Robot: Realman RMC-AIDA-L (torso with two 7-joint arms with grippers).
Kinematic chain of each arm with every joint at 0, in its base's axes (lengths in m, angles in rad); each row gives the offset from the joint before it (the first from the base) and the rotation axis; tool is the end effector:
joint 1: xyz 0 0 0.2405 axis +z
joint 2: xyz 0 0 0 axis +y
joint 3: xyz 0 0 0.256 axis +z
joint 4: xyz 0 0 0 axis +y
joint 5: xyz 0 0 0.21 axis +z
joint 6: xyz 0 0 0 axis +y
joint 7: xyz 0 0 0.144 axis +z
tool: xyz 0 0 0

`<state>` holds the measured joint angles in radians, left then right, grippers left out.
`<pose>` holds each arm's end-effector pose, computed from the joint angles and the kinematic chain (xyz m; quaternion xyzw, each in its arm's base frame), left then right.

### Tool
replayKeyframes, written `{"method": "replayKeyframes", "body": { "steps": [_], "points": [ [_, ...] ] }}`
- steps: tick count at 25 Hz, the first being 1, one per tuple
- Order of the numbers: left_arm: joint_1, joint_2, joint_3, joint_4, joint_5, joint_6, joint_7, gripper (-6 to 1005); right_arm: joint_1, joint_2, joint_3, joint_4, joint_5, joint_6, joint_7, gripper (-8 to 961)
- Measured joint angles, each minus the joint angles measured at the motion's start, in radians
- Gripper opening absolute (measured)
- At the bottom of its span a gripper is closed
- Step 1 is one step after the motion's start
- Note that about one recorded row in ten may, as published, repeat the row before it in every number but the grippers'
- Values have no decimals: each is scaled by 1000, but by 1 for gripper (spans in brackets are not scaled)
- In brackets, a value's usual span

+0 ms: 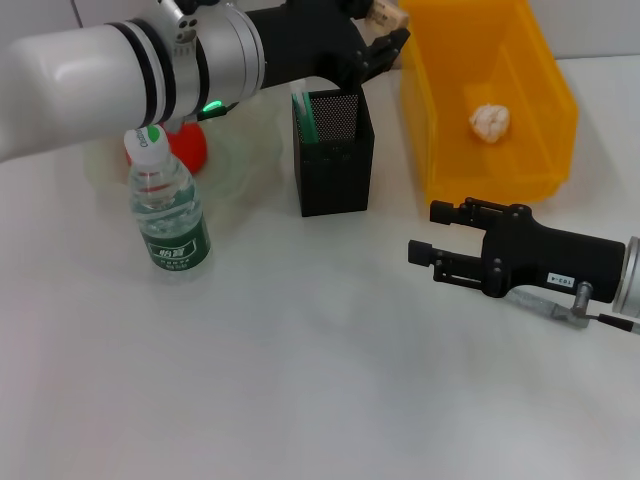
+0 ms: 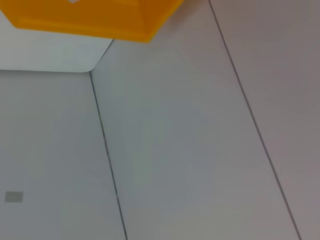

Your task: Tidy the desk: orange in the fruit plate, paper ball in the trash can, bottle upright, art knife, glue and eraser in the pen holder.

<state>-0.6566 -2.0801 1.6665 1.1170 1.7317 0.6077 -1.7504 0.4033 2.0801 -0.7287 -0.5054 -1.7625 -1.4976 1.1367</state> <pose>-0.0718 0.4091 -0.0549 -0.9387 -0.0267 -0.1829 0.2911 0.2939 0.2997 -0.0129 -0.9040 0.2193 0.3056 0.2033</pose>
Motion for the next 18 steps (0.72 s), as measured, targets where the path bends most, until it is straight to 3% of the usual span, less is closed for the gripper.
{"method": "replayKeyframes", "body": {
  "steps": [5, 10, 18],
  "points": [
    [-1, 0, 6, -29, -2, -27, -23, 436, -1, 0, 0, 4, 0, 1, -10, 693],
    [-4, 0, 69, -33, -3, -92, -78, 435, -1, 0, 0, 7, 0, 1, -13, 693],
    [-2, 0, 175, -61, -5, -285, -216, 435, 0, 0, 0, 7, 0, 1, -13, 693]
  ]
}}
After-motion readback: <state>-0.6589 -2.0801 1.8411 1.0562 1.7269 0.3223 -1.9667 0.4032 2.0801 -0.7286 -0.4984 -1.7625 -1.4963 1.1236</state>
